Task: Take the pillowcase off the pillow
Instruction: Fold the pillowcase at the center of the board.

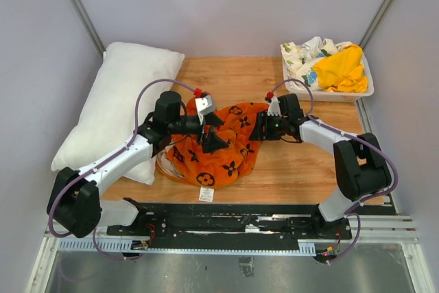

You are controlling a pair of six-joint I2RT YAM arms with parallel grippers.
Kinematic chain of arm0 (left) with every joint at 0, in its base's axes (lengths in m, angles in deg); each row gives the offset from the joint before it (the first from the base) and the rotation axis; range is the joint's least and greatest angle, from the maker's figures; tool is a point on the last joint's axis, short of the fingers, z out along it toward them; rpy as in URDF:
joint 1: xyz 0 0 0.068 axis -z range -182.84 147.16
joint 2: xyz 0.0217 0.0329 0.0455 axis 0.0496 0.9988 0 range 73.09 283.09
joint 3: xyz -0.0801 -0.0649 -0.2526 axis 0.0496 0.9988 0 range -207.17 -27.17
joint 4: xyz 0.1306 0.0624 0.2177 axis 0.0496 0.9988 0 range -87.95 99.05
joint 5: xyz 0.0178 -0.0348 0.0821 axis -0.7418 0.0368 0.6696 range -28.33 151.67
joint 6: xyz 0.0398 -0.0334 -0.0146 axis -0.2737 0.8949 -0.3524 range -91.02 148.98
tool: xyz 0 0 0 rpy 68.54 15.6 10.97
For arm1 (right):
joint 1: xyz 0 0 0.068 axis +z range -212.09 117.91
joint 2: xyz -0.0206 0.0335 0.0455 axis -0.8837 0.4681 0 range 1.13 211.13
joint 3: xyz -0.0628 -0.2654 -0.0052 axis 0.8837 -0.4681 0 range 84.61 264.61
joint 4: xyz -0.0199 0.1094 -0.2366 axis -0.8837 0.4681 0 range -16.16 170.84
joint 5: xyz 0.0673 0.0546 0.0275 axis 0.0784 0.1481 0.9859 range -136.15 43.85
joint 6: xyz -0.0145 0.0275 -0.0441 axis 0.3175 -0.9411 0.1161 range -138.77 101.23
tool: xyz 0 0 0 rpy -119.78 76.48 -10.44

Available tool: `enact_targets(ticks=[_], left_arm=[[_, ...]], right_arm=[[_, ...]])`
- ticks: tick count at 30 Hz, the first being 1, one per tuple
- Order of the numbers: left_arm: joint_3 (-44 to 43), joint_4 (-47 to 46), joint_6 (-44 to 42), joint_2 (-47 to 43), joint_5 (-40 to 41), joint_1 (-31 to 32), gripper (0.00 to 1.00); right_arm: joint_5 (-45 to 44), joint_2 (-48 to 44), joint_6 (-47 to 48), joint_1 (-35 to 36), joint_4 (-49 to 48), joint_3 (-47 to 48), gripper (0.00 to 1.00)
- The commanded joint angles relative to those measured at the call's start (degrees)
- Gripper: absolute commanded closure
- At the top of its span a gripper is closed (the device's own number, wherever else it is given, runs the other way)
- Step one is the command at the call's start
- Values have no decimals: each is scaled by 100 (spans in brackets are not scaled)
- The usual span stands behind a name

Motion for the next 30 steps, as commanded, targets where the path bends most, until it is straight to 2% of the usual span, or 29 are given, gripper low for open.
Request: enact_targets(ticks=[1, 3, 7, 8, 12, 16, 18, 21, 25, 28, 30], left_arm=[[299, -561, 17, -195, 347, -2, 1], [271, -471, -3, -109, 471, -36, 1], [169, -97, -222, 84, 76, -49, 1], [189, -96, -229, 88, 66, -49, 1], [228, 166, -494, 25, -125, -48, 1], [272, 427, -795, -32, -334, -49, 1], [324, 406, -830, -43, -362, -49, 1], [352, 329, -723, -48, -153, -58, 1], [365, 32, -424, 31, 652, -110, 1], [369, -237, -158, 87, 1042, -232, 2], [441, -545, 166, 60, 1423, -425, 2]], right_arm=[[247, 207, -145, -169, -288, 70, 47], [251, 251, -145, -160, -290, 68, 49], [236, 353, -139, -167, -295, 54, 47], [197, 355, -135, -167, -291, 30, 45], [-96, 214, -109, -168, -309, -96, 21], [-105, 318, -126, -167, -332, -89, 18], [-12, 410, -174, -167, -402, -96, 25], [182, 422, -280, -163, -591, -189, 48], [357, 358, -302, -166, -686, -254, 62], [449, 334, -300, -164, -675, -272, 64], [503, 333, -302, -166, -653, -286, 53]])
